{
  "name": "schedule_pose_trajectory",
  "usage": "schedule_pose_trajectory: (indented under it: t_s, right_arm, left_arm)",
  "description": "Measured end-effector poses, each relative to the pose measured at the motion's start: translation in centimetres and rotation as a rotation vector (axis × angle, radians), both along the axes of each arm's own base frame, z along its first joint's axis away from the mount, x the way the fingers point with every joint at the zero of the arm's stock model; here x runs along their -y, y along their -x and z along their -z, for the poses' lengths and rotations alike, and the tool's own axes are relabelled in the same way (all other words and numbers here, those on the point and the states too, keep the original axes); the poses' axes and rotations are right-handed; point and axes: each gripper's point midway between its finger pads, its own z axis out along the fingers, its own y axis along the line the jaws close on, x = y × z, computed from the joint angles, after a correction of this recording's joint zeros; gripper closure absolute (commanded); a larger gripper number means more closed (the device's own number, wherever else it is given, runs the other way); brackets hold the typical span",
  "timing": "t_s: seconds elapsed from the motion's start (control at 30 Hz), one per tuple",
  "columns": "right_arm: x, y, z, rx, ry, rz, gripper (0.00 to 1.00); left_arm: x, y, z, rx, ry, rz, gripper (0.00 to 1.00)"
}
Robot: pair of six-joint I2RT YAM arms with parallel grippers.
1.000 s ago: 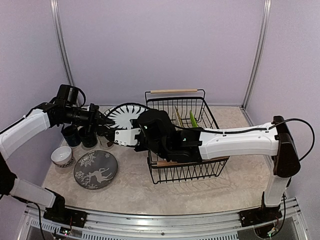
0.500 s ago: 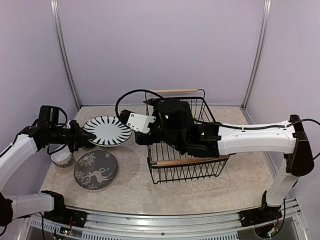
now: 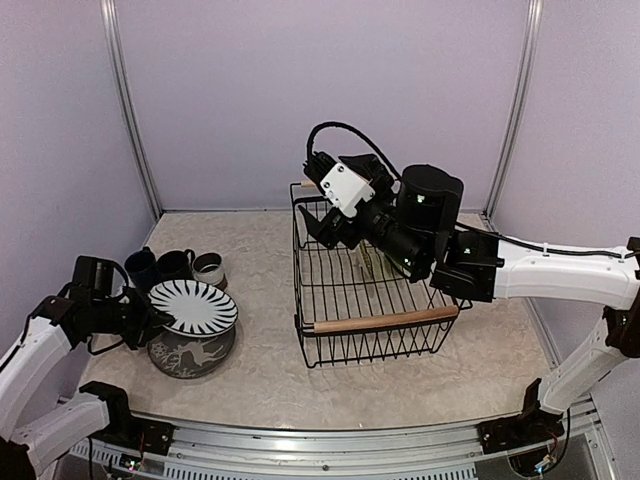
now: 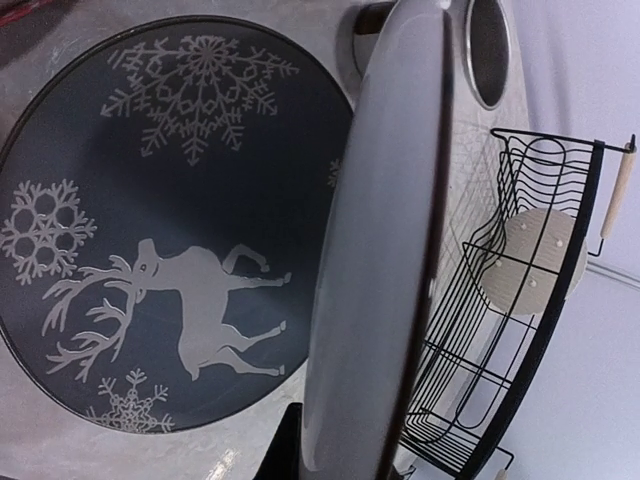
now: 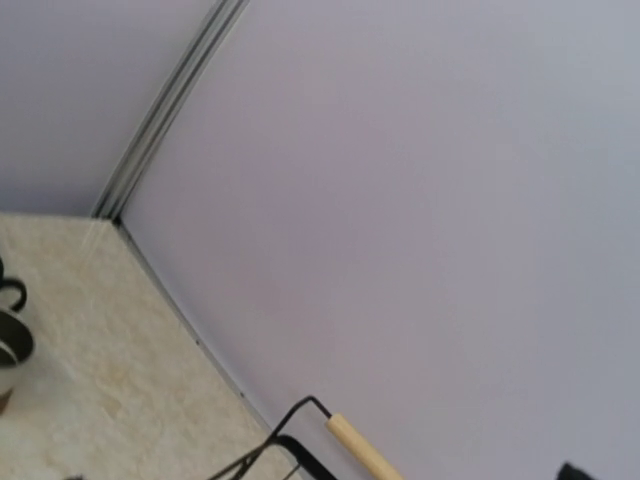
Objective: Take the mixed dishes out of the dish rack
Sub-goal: Place the plate on the plate.
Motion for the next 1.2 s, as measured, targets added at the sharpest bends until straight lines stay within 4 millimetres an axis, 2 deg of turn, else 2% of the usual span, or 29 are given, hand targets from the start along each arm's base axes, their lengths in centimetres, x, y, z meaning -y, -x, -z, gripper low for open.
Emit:
schedule_pose_trajectory:
  t_s: [0.2, 0.53, 0.7, 0.9, 1.07, 1.2]
  right_arm:
    - [0.1, 0.1, -0.4, -0.006, -0.033, -0.01, 0.0]
    - [0.1, 0.1, 0.0, -0.017, -0.039, -0.014, 0.0]
    - [0.2, 0.0, 0.0, -0.016, -0.043, -0.012, 0.0]
    - [0.2, -0.1, -0.2, -0.012, -0.055, -0.012, 0.0]
    - [0.2, -0.1, -0.2, -0.015, -0.06, -0.013, 0.0]
    - [0.4, -0.3, -0.2, -0.03, -0.077, -0.004, 0.0]
  left_arm:
    - [-0.7, 0.3, 2.0, -0.073, -0.011, -0.047, 1.0]
    - [-0.7, -0.5, 2.5, -0.054, 0.014, -0.066, 0.84]
    - [-1.1, 0.2, 2.6, -0.07, 0.009, -0.097, 0.69]
    - [-1.2, 1.2, 3.2, -0.083, 0.015, -0.115, 0.59]
    - [-1.3, 1.6, 3.6, -0.104, 0.015, -0.119, 0.37]
    - [-1.4, 1.9, 3.8, -0.119, 0.014, -0.13, 0.29]
